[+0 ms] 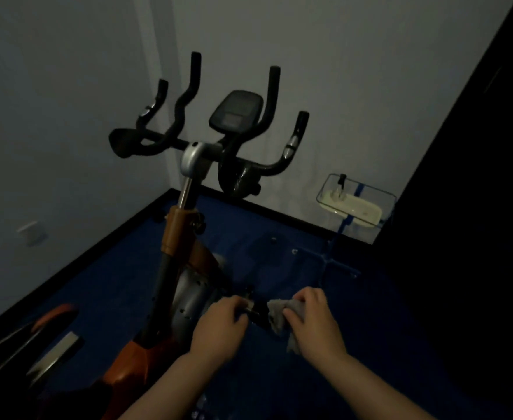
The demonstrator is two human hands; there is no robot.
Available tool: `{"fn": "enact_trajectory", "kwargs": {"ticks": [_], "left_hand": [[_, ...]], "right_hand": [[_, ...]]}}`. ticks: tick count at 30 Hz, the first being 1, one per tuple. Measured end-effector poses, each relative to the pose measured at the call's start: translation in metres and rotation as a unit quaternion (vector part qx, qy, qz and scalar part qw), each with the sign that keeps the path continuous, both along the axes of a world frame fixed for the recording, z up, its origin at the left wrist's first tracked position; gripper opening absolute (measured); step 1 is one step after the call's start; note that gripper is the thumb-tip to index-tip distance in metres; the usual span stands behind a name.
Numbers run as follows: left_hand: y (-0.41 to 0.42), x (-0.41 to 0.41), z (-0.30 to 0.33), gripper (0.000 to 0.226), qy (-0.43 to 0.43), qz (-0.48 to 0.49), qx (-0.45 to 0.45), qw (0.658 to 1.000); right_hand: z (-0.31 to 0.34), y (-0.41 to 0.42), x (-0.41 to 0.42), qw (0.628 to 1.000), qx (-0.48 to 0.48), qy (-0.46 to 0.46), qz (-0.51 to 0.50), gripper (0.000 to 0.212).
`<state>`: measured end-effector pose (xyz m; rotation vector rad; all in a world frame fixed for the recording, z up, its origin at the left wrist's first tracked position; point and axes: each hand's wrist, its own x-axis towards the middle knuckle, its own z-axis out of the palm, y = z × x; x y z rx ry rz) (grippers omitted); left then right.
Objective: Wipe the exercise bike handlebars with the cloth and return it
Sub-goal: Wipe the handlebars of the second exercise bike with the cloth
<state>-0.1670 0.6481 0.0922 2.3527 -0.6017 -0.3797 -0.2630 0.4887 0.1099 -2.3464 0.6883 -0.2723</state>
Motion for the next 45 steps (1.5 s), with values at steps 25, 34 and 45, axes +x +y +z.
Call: {"fn": "enact_trajectory", "kwargs": {"ticks": [25, 34, 45], "left_hand": [[-0.132, 0.199, 0.076, 0.026, -0.068, 0.394, -0.403, 0.823], [-0.130, 0.211, 0.057, 0.034, 0.037, 0.302, -0.534, 0.789], [-0.126, 0.211, 0.049, 0.040, 0.048, 0.263, -0.589, 0.762]], "right_hand": [[0.087, -0.108, 0.295, 0.864, -0.198, -0.190, 0.421, 0.036], [0.111, -0.100, 0.318, 0.846, -0.223, -0.145, 0.462, 0.017], [0.118, -0.097, 0.326, 0.766, -0.281, -0.063, 0.575, 0.020]]}}
